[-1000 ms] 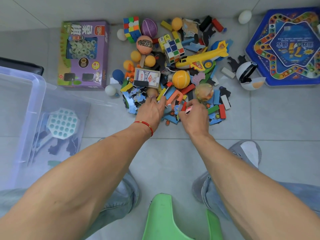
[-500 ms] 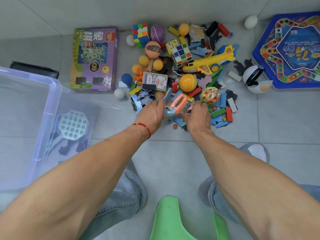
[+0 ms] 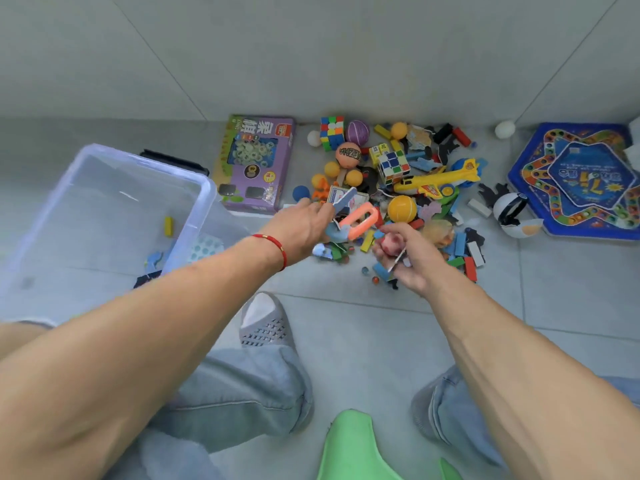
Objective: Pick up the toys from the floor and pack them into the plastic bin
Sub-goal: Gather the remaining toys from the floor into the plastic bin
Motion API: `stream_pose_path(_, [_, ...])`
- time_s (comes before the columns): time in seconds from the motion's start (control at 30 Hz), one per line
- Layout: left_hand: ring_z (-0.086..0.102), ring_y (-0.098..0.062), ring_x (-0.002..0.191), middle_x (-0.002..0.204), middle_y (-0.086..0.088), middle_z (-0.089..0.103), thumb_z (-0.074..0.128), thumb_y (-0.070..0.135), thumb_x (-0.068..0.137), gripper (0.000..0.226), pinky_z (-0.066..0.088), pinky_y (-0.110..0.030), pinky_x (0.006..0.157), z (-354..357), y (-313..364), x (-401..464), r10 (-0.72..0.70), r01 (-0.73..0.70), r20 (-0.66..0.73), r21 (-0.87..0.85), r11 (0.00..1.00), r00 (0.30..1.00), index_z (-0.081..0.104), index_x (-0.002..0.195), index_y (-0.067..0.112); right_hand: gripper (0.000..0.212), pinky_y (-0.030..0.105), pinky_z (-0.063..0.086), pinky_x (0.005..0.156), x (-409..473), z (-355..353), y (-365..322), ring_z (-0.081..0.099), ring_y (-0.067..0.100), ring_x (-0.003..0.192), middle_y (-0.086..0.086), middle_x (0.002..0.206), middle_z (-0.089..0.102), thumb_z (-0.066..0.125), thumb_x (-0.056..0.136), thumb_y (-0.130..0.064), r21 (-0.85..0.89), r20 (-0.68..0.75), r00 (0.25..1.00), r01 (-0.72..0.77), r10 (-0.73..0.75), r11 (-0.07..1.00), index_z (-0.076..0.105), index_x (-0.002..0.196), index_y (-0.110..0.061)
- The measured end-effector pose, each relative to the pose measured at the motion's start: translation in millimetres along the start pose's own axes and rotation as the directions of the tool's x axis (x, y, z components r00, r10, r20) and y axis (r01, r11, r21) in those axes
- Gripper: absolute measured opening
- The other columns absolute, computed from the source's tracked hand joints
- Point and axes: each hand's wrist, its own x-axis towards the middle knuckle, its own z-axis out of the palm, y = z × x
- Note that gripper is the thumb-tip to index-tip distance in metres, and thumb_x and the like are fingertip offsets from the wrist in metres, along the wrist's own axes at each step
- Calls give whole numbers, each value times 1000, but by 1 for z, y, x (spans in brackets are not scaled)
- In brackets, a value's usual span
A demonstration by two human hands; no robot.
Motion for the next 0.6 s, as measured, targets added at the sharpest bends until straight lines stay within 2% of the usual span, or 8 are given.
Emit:
stream_pose_path(0.07, [52,-33,97,109,-15,59,59,25,95,31,46,-44,74,-42,-24,-15,-78,79,38,-17,997,996,47,117,7,23,30,58,59,-22,34,-12,60,25,67,17,75,63,55,94,-21,106,150,988,7,-23,994,64,100,-1])
stream_pose_path(0.13, [56,-33,94,106,-13,61,60,35,94,36,43,-36,72,-91,-50,-40,-195,204,153,-44,978,969,49,115,9,36,35,58,65,-43,80,-20,62,29,75,21,88,64,47,96,-29,112,300,952,18,-51,994,63,110,-1])
stream_pose_path(0.23, [58,-27,81,97,-10,62,61,42,92,35,42,-28,63,-158,-93,-98,-343,387,372,-47,921,862,57,111,13,36,36,58,68,-76,164,-18,63,30,79,21,97,63,47,94,-32,46,481,876,13,-34,999,62,111,-5])
stream_pose_path(0.3, [55,-22,67,85,-8,62,64,40,91,30,45,-27,60,-182,-124,-145,-450,551,431,-142,822,782,60,105,13,33,37,60,68,-97,218,-5,63,30,77,19,93,61,51,92,-32,6,527,849,-27,20,1000,61,111,-6])
stream_pose_path(0.4, [51,-19,63,82,-6,56,68,37,88,27,46,-29,59,-176,-164,-212,-597,750,456,-348,563,660,62,95,11,36,51,59,82,-118,279,27,54,29,75,14,86,50,58,88,-33,-53,508,854,-103,116,993,53,108,-3])
stream_pose_path(0.47, [53,-21,66,88,-9,57,69,35,88,31,49,-31,61,-155,-177,-243,-658,797,484,-510,324,577,64,102,8,48,60,51,93,-123,303,50,51,28,81,11,95,45,59,84,-36,-107,489,855,-138,173,985,48,118,-4])
stream_pose_path(0.53, [60,-27,79,107,-14,56,68,34,90,43,56,-37,67,-133,-181,-259,-692,753,522,-656,49,499,58,121,6,56,56,48,90,-128,315,65,52,32,93,12,111,43,60,79,-36,-124,444,874,-156,196,980,46,124,-6])
stream_pose_path(0.6, [58,-42,106,133,-22,43,65,30,93,55,58,-49,76,-117,-180,-265,-695,654,575,-730,-198,431,43,138,9,45,52,45,89,-131,316,73,54,35,101,14,113,42,60,79,-34,-143,436,879,-144,192,979,48,115,-9])
